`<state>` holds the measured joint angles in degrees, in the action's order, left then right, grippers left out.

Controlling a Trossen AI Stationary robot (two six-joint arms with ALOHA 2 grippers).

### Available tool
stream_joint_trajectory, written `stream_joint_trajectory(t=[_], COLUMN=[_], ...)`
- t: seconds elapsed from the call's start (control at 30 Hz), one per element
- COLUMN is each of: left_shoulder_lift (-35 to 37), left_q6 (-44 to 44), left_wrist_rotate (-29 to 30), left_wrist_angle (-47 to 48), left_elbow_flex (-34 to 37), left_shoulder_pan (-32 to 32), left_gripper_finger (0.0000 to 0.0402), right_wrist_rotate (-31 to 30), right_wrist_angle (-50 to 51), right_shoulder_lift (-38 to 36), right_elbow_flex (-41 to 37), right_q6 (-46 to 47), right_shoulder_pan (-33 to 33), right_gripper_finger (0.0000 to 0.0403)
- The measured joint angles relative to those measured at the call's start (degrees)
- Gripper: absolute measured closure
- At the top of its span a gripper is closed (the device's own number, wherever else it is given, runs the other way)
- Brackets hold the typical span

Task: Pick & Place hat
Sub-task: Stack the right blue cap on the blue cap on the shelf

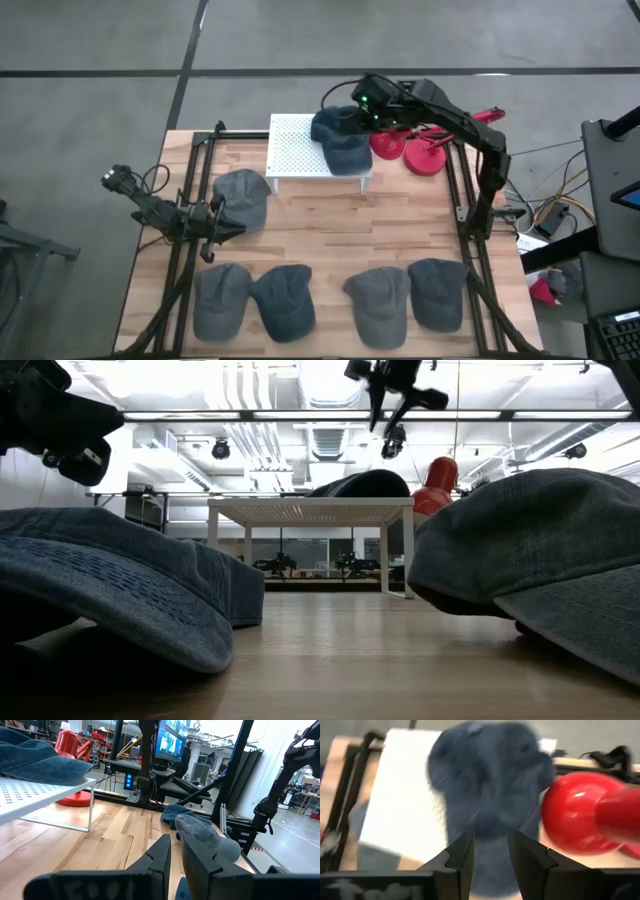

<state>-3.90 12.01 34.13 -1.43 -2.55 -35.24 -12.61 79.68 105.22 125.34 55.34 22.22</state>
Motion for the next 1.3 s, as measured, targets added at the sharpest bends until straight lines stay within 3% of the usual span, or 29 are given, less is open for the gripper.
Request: stream_joint_trajectory(t=[0.3, 0.67, 1.0, 1.3], left_shoulder_lift=[0.02, 0.02, 0.02, 0.02], left_q6=[0.02, 0.0, 0.01, 0.74], left_wrist_rotate=[0.0, 0.0, 0.0, 0.0], left_wrist_angle=[0.0, -0.02, 0.0, -0.02], left_elbow_flex=[0.0, 0.0, 0.0, 0.01], left_shoulder_pan=[0.02, 0.0, 0.0, 0.0], left_gripper_finger=[0.0351, 0.0351, 0.0351, 0.0351], right_wrist_rotate=[4.34, 8.8, 16.19, 19.14], right_wrist_angle=[10.44, 10.34, 10.34, 10.36], right_shoulder_lift=[-1.52, -2.72, -5.39, -13.38], right_elbow_flex=[0.0, -6.22, -18.02, -32.42], right_q6=[-3.28, 1.96, 25.98, 51.87], right_shoulder_pan=[-12.02, -31.35, -44.41, -55.48], right_gripper_finger=[0.0311, 0.034, 0.0347, 0.032])
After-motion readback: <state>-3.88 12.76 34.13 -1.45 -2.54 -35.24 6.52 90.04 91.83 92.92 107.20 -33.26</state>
